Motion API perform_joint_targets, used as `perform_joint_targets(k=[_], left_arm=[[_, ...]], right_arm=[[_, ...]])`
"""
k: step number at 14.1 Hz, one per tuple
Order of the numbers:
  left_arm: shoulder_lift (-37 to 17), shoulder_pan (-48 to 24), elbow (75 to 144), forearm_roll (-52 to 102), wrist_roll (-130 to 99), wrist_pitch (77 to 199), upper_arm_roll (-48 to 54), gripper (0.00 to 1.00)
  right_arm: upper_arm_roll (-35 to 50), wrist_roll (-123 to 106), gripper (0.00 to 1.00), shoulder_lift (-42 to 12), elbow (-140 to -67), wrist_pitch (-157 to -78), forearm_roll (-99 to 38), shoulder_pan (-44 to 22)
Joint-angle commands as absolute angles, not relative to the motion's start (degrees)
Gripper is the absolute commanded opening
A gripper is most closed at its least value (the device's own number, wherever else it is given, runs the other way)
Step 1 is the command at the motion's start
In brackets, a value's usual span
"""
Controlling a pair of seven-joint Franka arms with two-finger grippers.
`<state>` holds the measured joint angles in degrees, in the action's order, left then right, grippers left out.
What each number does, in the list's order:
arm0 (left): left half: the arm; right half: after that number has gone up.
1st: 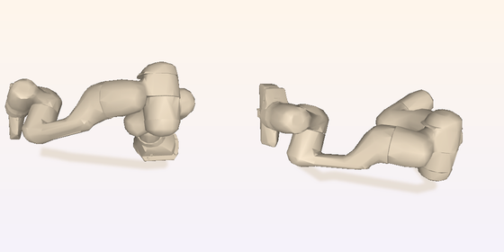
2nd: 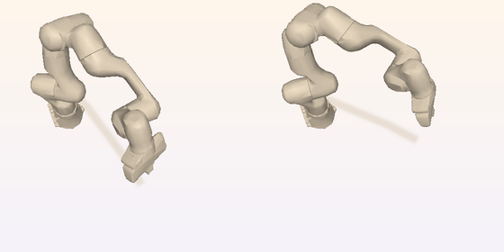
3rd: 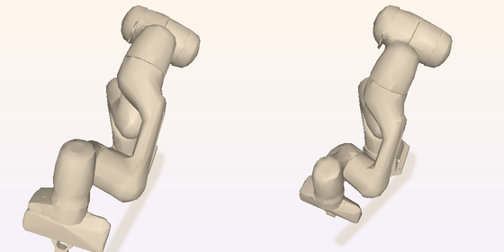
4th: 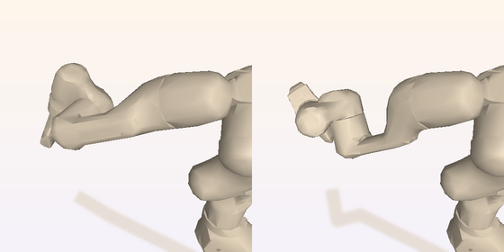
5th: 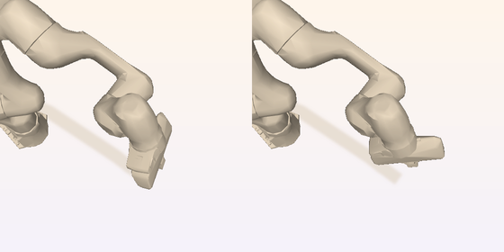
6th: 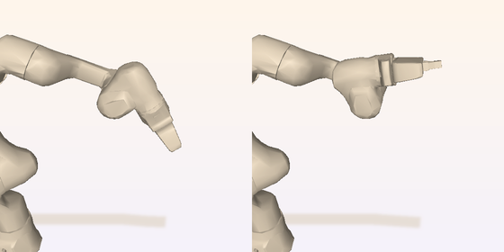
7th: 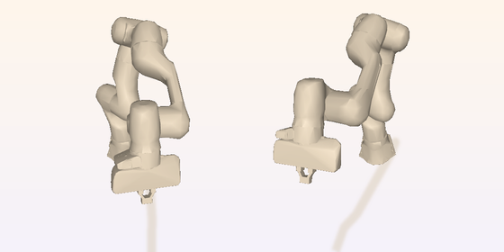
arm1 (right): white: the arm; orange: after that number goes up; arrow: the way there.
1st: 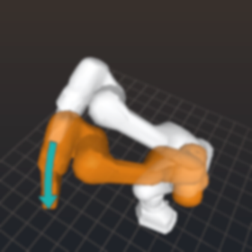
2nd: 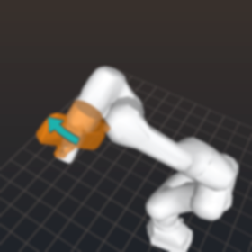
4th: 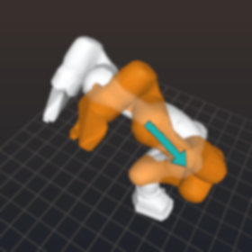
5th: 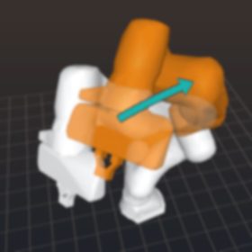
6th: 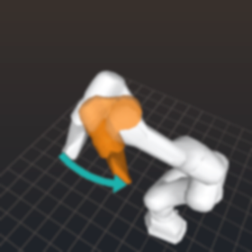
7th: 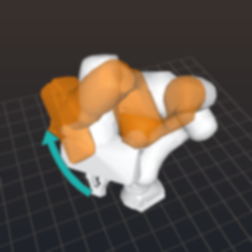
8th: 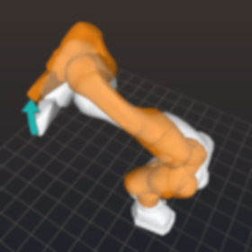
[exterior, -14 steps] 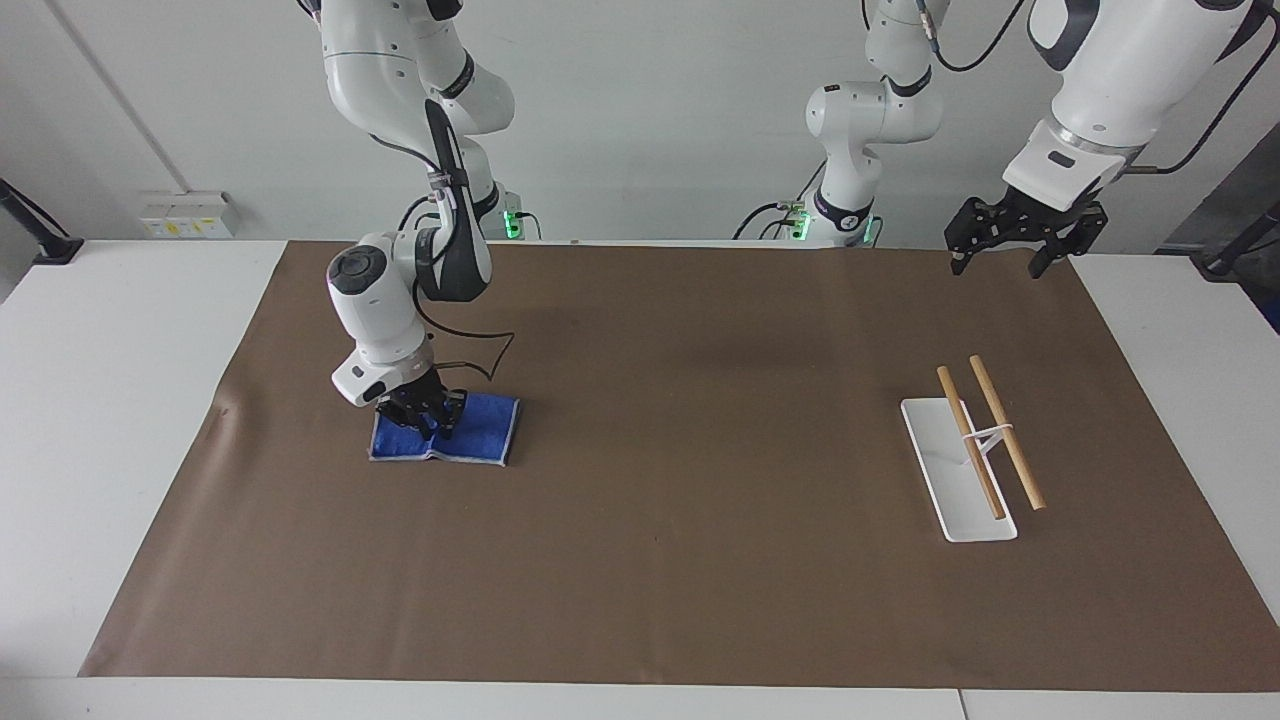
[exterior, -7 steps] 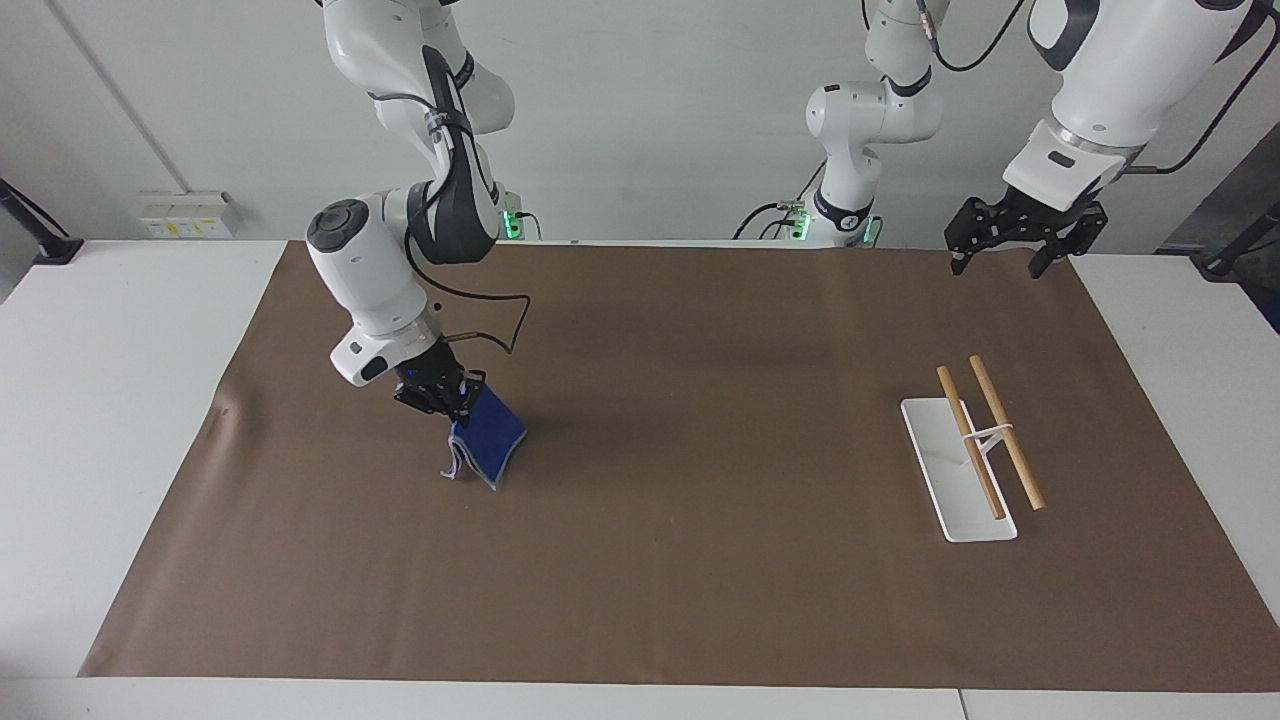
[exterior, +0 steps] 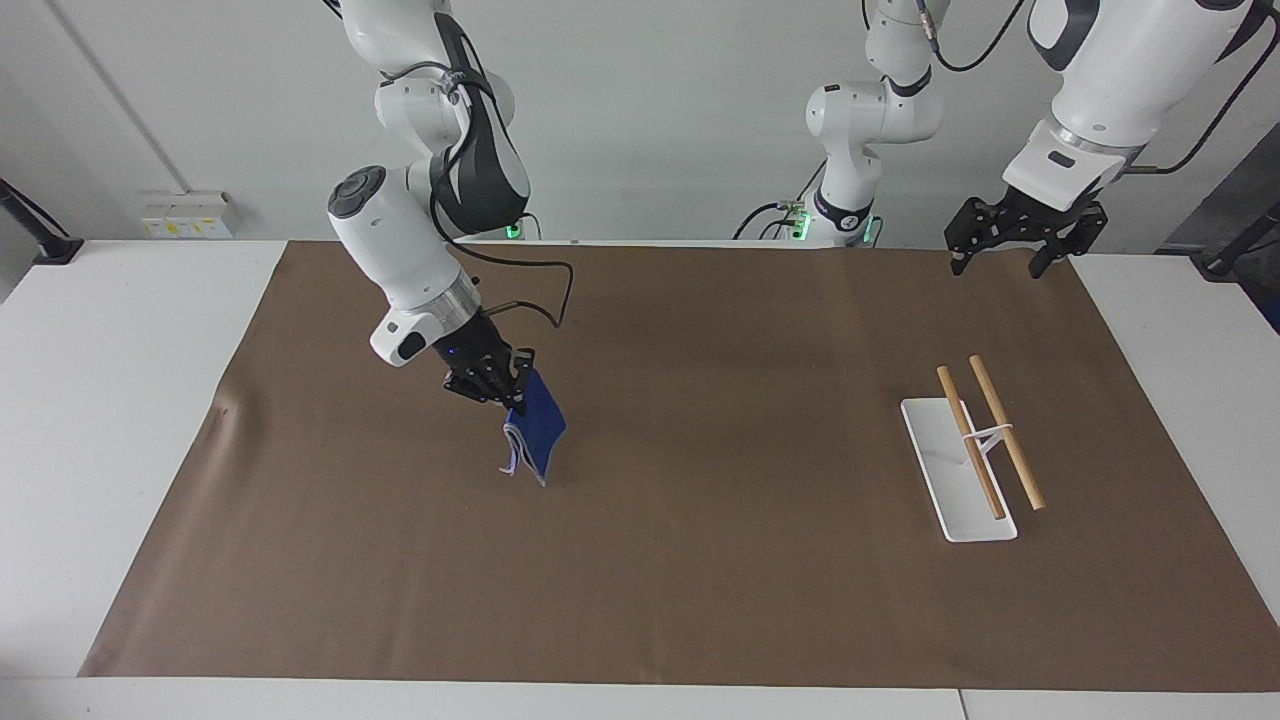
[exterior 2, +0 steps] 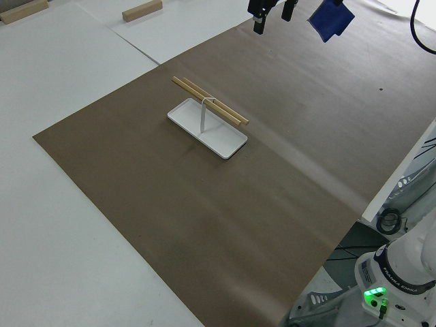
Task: Right arm passes towel to left arm to hang
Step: 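Lift the blue towel with the right gripper toward the left gripper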
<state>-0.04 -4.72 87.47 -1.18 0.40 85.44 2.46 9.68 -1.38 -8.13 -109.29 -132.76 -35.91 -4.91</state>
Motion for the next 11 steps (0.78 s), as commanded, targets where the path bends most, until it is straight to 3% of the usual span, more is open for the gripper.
perform_joint_targets(k=[1,11], left_arm=[[1.14,-4.31,88.59,-2.11,0.62,84.9,2.72,1.0],[1.4,-5.01,90.17,1.9,-5.78,88.05,3.25,1.0]], right_arm=[[11.77,-2.9,0.0,-8.09,-108.46,-131.66,-47.42,-4.13],[18.81,-5.62,0.0,-6.33,-108.81,-131.75,-83.72,-4.22]])
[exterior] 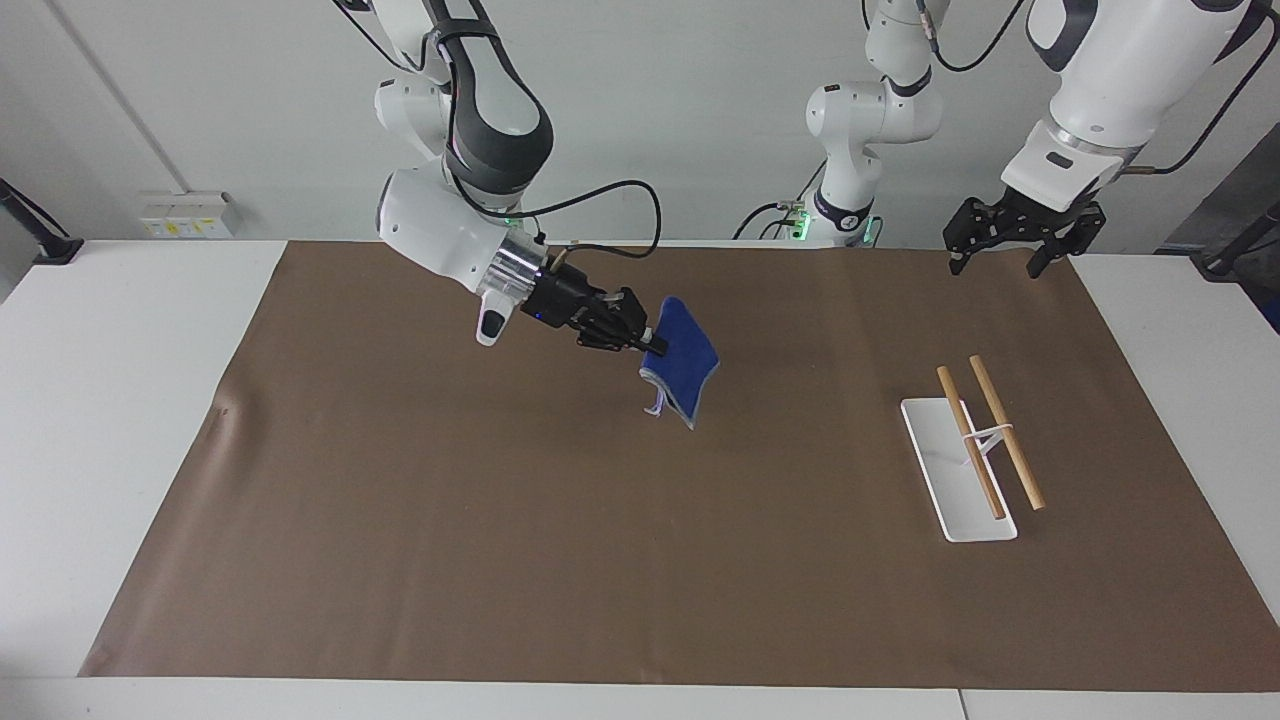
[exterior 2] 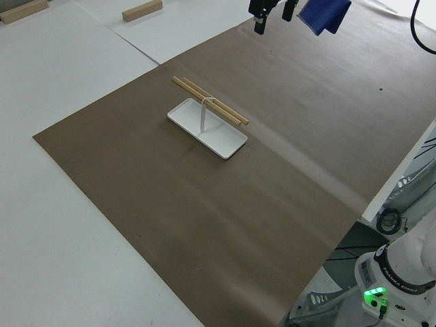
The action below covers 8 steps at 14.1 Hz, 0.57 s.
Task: Right arm passes towel to left arm to hang
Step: 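Lift the blue towel with the right gripper toward the left gripper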
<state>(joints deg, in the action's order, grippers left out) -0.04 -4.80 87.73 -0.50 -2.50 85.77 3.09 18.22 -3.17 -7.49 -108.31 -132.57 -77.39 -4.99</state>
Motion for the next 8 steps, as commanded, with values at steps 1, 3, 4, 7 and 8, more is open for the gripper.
perform_joint_targets(k=[1,3,4,7,8], left_arm=[[1.67,-5.01,90.7,4.54,-7.8,89.28,3.25,1.0],[2.72,-5.01,93.32,9.03,-12.89,92.09,3.25,1.0],[3.77,-5.01,95.95,11.92,-17.01,94.46,3.25,1.0],[6.58,-7.28,102.37,18.26,-29.58,100.26,3.34,1.0],[7.11,-7.82,103.87,20.37,-33.45,102.55,3.34,1.0]], right_arm=[[19.33,-6.58,0.0,-6.33,-108.81,-131.66,-87.15,-4.22],[20.13,-8.34,0.0,-5.89,-108.9,-131.75,-93.31,-4.22],[20.21,-9.39,0.0,-5.8,-108.9,-131.57,-95.43,-4.22],[21.27,-10.63,0.0,-5.54,-109.16,-131.75,-95.8,-4.22],[21.27,-10.63,0.0,-5.36,-109.42,-131.66,-95.8,-4.22]])
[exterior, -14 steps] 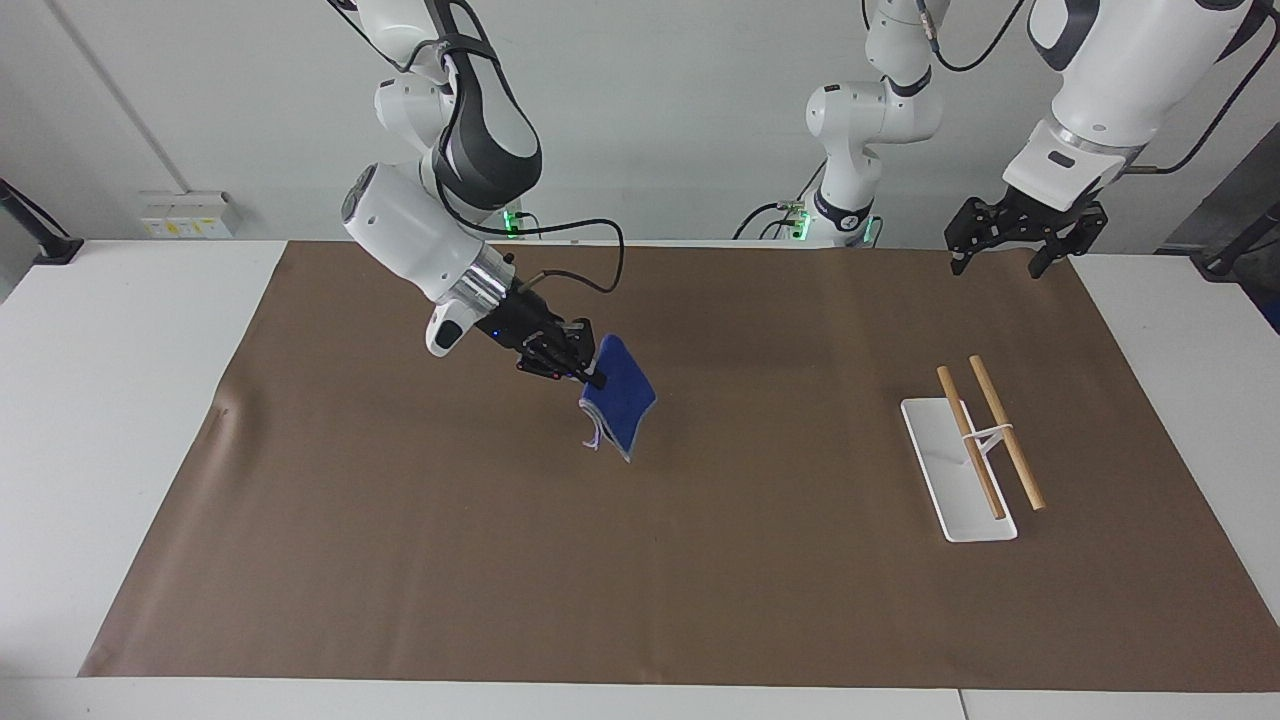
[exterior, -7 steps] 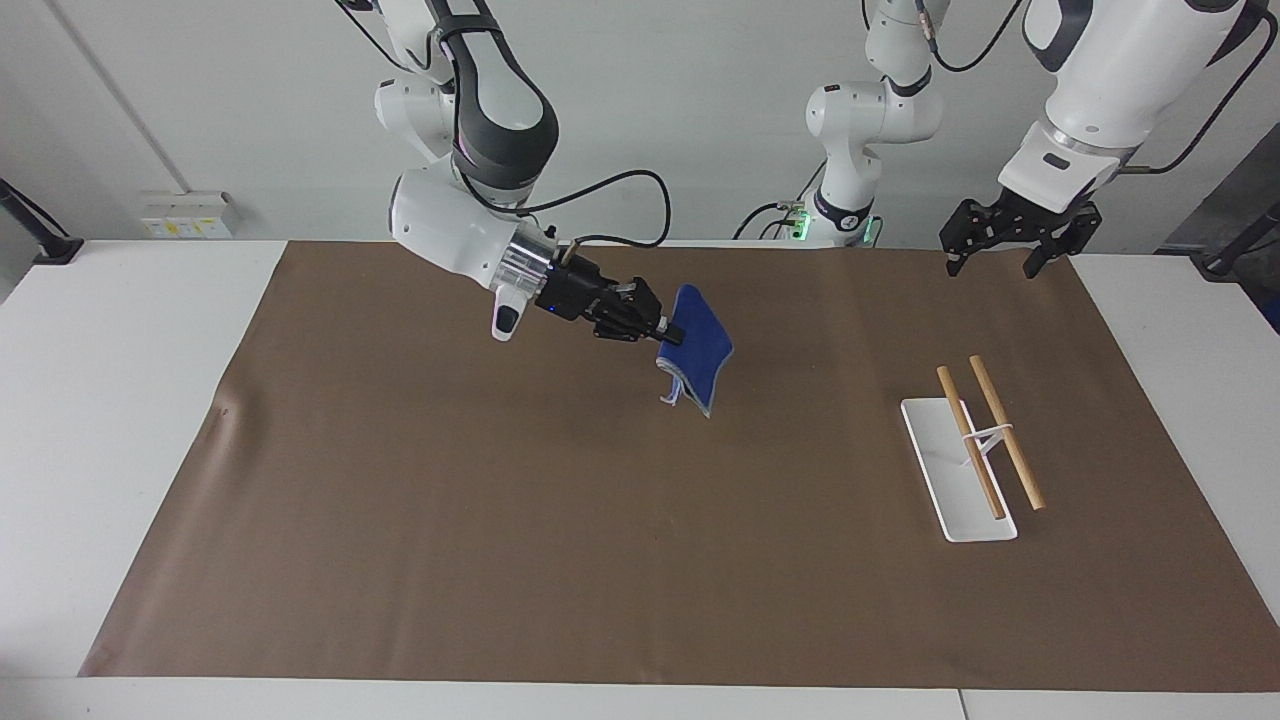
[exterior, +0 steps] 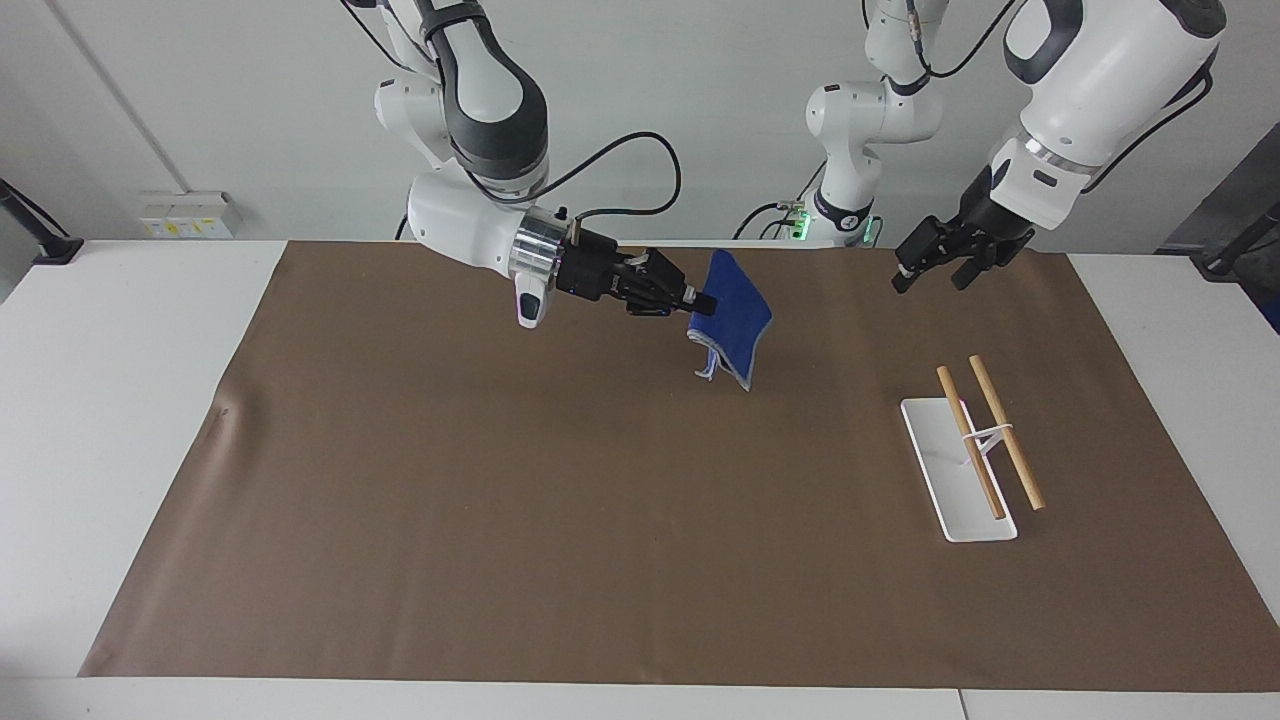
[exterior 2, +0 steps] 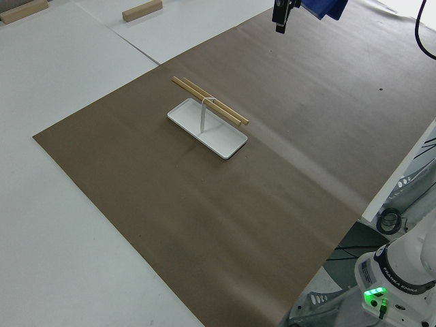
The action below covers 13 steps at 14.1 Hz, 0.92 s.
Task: Right arm passes towel to left arm to hang
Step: 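Lift the blue towel with the right gripper toward the left gripper, then move the left gripper toward the towel held by the right gripper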
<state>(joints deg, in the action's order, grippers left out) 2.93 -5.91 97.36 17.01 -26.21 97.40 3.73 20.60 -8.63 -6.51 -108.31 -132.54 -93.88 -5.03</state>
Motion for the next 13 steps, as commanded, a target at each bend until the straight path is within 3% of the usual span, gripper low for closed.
perform_joint_targets(k=[1,6,13], left_arm=[[7.82,-8.43,105.45,22.65,-37.4,105.09,3.34,1.0],[13.0,-13.7,116.35,30.74,-55.42,115.73,3.43,1.0],[15.03,-23.2,124.8,34.63,-95.4,137.35,3.43,1.0]], right_arm=[[21.27,-10.63,0.0,-5.27,-109.51,-131.75,-95.8,-4.22],[21.27,-10.63,0.0,-5.19,-109.78,-132.01,-95.71,-4.22],[21.27,-10.63,0.0,-5.1,-110.13,-132.27,-95.19,-4.31]])
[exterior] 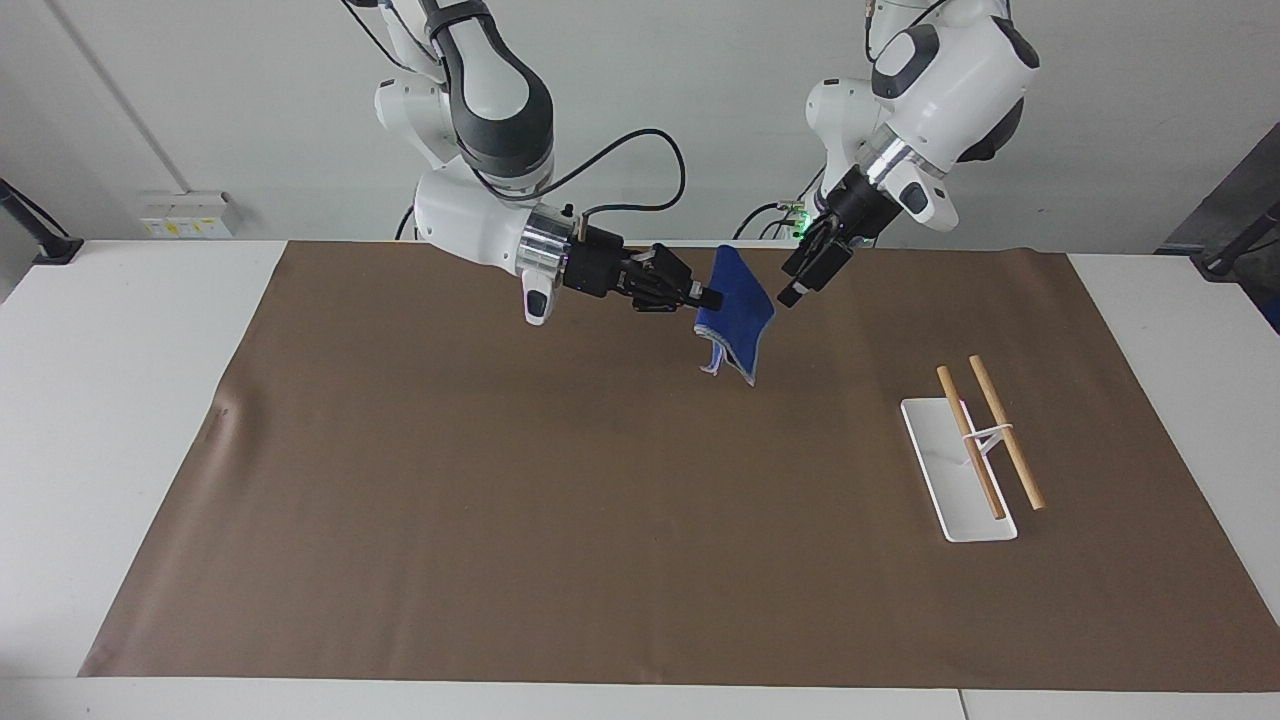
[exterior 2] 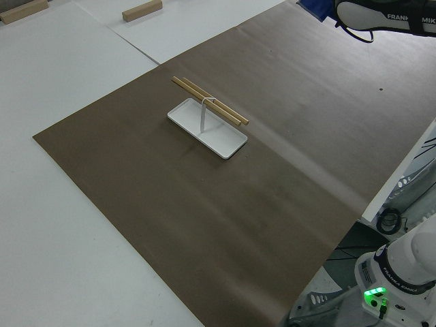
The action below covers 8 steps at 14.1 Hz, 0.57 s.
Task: Right arm passes towel to left arm to hang
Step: 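Move the left gripper toward the towel held by the right gripper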
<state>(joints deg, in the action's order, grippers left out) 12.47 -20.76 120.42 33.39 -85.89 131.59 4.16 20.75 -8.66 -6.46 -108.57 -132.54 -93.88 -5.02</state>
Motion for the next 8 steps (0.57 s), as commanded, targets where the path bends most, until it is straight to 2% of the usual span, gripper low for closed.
perform_joint_targets(k=[1,5,6,7,8], left_arm=[[14.94,-23.38,125.24,34.63,-98.23,139.29,3.86,1.0],[14.15,-23.47,125.59,34.63,-105.27,142.99,4.75,1.0],[14.15,-23.9,125.77,34.63,-106.16,144.22,4.66,0.91],[14.06,-24.17,125.77,34.63,-106.35,145.1,4.66,0.62],[14.06,-24.17,125.77,34.63,-106.26,145.28,4.66,0.36]], right_arm=[[21.27,-10.63,0.0,-5.1,-110.13,-132.36,-95.19,-4.65],[21.27,-10.55,0.0,-5.01,-110.3,-132.8,-95.19,-5.01],[21.27,-10.55,0.0,-5.01,-110.3,-132.8,-95.19,-5.01],[21.27,-10.55,0.0,-5.01,-110.3,-132.89,-95.19,-5.01],[21.27,-10.55,0.0,-5.01,-110.39,-132.89,-95.19,-5.01]])
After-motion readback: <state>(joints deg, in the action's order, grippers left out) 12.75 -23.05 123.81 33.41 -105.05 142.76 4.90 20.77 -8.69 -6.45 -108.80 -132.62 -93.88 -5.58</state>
